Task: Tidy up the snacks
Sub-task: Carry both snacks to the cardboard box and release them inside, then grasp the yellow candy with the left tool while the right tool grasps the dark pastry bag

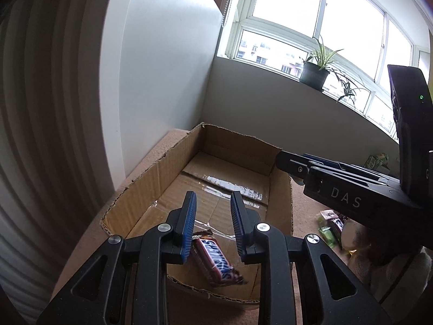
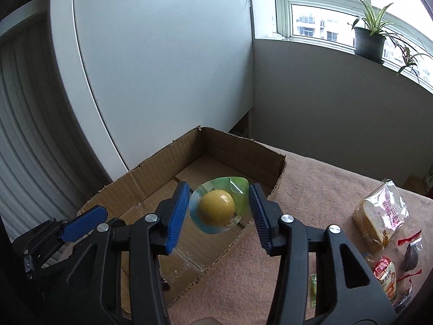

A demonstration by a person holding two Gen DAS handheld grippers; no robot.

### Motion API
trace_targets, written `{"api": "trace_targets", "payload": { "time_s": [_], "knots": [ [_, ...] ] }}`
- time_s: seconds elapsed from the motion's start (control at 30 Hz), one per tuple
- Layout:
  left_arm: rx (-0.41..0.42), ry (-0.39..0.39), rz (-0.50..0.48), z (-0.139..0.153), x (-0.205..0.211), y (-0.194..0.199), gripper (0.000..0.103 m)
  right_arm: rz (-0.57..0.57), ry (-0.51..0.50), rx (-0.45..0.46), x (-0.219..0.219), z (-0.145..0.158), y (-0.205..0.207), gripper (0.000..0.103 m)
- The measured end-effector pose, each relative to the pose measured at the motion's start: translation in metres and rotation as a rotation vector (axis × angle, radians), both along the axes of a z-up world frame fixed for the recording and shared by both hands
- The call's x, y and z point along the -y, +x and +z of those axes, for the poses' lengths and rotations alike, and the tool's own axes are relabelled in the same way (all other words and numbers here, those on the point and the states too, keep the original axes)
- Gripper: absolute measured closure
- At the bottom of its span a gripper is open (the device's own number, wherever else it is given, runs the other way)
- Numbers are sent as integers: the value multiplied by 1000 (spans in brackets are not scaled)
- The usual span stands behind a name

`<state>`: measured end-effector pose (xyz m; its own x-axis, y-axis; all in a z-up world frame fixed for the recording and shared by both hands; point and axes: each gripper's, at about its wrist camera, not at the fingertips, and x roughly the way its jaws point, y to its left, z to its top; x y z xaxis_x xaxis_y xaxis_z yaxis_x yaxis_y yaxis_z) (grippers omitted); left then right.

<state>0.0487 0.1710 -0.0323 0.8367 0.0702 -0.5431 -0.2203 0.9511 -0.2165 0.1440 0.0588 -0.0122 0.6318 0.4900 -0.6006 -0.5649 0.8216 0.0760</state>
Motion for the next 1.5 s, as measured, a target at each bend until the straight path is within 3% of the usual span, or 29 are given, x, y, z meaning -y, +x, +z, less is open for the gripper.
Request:
{"api": "trace_targets", "payload": {
  "time_s": [0.07, 0.13, 0.67, 0.9, 1.13, 1.33, 1.5],
  "knots": [
    [5, 1, 6, 0, -1, -1, 48, -14, 22, 19, 2, 4, -1, 8],
    [11, 4, 13, 1, -2, -2, 44, -23, 26, 27, 5, 7, -1, 6],
    [8, -14, -13, 3, 11, 0, 43, -91, 32, 45, 50, 21, -9, 5],
    [3, -14, -71, 5, 38, 4, 43, -189, 38, 21, 121, 17, -16, 5],
    [-10, -29, -131, 5, 62, 9, 43, -361, 17, -19, 208, 4, -28, 5],
    [-26, -44, -208, 4, 92, 13, 43, -499, 7, -104, 272, -19, -39, 5],
    [-68, -69, -309, -5, 120, 20, 43, -539, 50, -210, 307, -39, -44, 5]
  ]
}}
